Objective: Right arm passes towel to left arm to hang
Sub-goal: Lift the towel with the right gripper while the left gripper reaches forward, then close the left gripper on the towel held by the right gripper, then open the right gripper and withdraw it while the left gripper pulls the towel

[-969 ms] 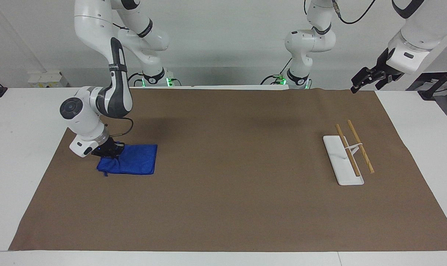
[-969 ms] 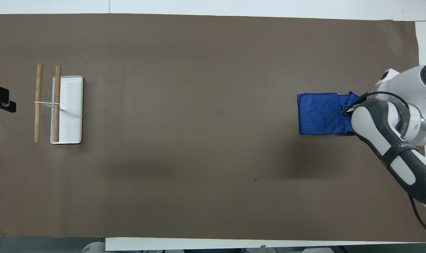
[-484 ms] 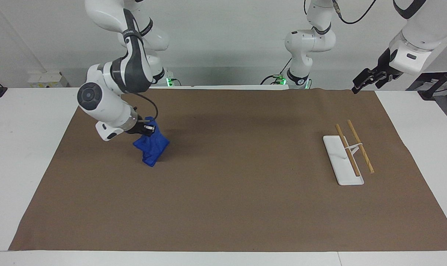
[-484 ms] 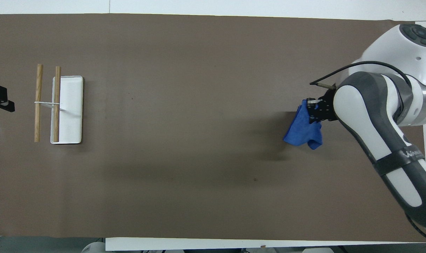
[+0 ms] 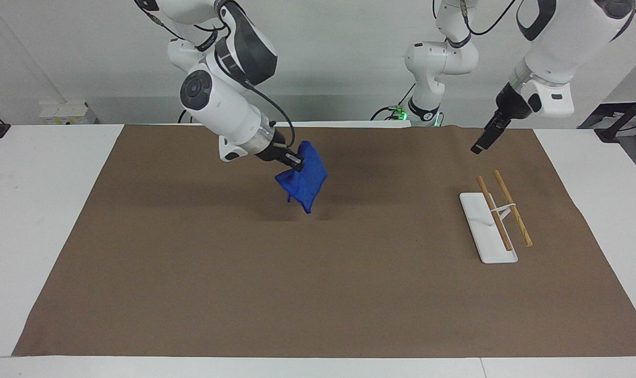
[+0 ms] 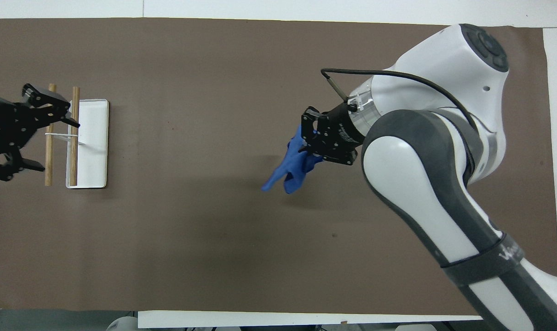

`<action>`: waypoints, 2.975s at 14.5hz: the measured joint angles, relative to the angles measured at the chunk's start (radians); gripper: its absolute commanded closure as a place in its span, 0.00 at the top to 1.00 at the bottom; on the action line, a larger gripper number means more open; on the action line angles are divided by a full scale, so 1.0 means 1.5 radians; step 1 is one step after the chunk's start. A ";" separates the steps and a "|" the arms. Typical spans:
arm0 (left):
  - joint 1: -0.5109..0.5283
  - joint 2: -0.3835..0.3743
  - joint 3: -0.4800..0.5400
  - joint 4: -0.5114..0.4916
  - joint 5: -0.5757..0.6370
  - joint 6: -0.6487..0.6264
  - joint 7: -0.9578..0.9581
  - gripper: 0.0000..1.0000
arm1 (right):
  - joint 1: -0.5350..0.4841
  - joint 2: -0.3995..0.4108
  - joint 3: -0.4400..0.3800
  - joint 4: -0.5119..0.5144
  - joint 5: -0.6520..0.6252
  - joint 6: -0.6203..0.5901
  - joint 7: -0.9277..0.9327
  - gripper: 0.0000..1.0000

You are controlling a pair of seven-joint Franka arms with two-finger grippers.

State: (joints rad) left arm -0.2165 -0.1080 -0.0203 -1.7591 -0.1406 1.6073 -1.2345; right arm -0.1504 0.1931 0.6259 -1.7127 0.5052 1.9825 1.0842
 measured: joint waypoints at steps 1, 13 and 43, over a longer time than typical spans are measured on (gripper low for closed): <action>-0.013 -0.005 0.000 -0.020 -0.010 0.023 -0.092 1.00 | 0.000 0.007 0.026 0.001 0.004 0.048 0.054 0.00; -0.165 -0.089 -0.003 -0.226 -0.035 0.214 -0.519 0.99 | 0.013 0.036 0.162 0.004 0.005 0.239 0.280 0.00; -0.077 -0.087 0.011 -0.291 -0.068 0.378 -0.286 0.01 | 0.014 0.017 0.119 -0.003 -0.104 0.164 0.151 1.00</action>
State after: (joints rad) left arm -0.3319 -0.2390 -0.0034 -2.1959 -0.2428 2.1739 -1.6638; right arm -0.1289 0.2180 0.8042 -1.7167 0.3491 2.2291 1.3101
